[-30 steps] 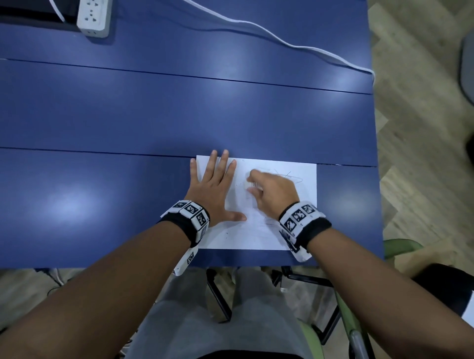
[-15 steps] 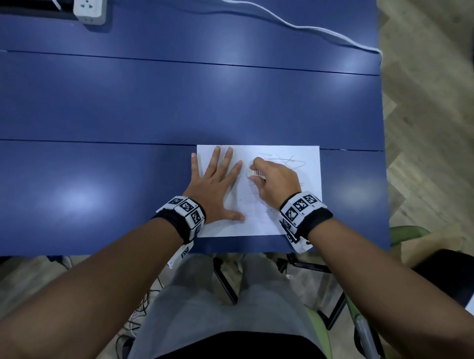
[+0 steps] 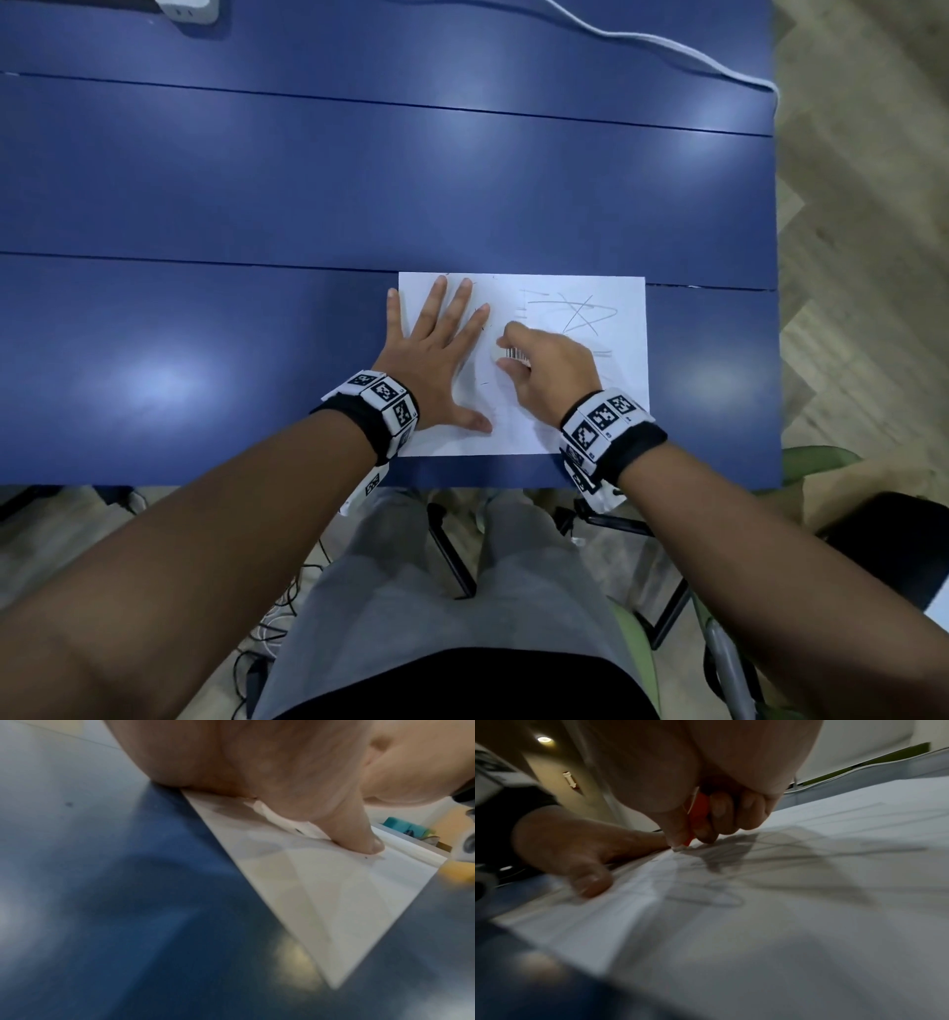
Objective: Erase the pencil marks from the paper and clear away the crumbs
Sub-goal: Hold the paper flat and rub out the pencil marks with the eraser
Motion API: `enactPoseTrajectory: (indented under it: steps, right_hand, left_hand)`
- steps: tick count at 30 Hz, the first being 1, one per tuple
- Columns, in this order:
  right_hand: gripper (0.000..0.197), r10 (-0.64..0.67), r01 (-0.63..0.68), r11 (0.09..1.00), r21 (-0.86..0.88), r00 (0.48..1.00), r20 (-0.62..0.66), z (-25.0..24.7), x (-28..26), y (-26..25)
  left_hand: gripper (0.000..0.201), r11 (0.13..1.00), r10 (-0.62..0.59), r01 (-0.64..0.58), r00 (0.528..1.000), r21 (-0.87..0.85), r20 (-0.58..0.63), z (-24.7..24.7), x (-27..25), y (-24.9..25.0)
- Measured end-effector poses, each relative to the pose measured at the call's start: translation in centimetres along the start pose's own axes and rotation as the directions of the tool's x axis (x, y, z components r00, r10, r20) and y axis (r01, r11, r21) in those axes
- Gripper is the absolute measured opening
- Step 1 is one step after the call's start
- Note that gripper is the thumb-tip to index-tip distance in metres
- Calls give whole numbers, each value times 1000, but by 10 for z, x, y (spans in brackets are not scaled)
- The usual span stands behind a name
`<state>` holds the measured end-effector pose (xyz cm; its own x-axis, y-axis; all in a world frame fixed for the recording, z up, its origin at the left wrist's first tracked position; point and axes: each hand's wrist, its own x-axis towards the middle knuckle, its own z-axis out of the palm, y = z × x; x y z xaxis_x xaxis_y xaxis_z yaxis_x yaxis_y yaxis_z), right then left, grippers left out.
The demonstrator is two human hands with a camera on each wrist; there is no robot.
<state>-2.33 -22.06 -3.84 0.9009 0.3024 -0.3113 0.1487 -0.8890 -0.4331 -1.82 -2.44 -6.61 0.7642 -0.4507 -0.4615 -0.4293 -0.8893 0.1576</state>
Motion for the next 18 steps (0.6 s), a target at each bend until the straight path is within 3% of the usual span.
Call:
enactPoseTrajectory:
  steps: [4, 10, 15, 18]
  right_hand:
    - [15, -36, 36, 999, -2, 995, 90, 6, -17, 0]
    - [14, 21, -22, 1000, 14, 1000, 20, 2, -7, 0]
    - [15, -16, 15, 1000, 11, 995, 95, 7, -23, -2]
    - [16, 12, -12, 1000, -1, 1000, 25, 0, -11, -1]
  left_hand:
    - [143, 1000, -11, 11, 1000, 19, 2, 1, -1, 1]
    - [143, 1000, -6, 6, 1000, 15, 8, -1, 0, 2]
    - [143, 1000, -16, 16, 1000, 23, 15, -1, -1, 2]
    - [143, 1000, -11, 11, 1000, 17, 15, -2, 0, 2]
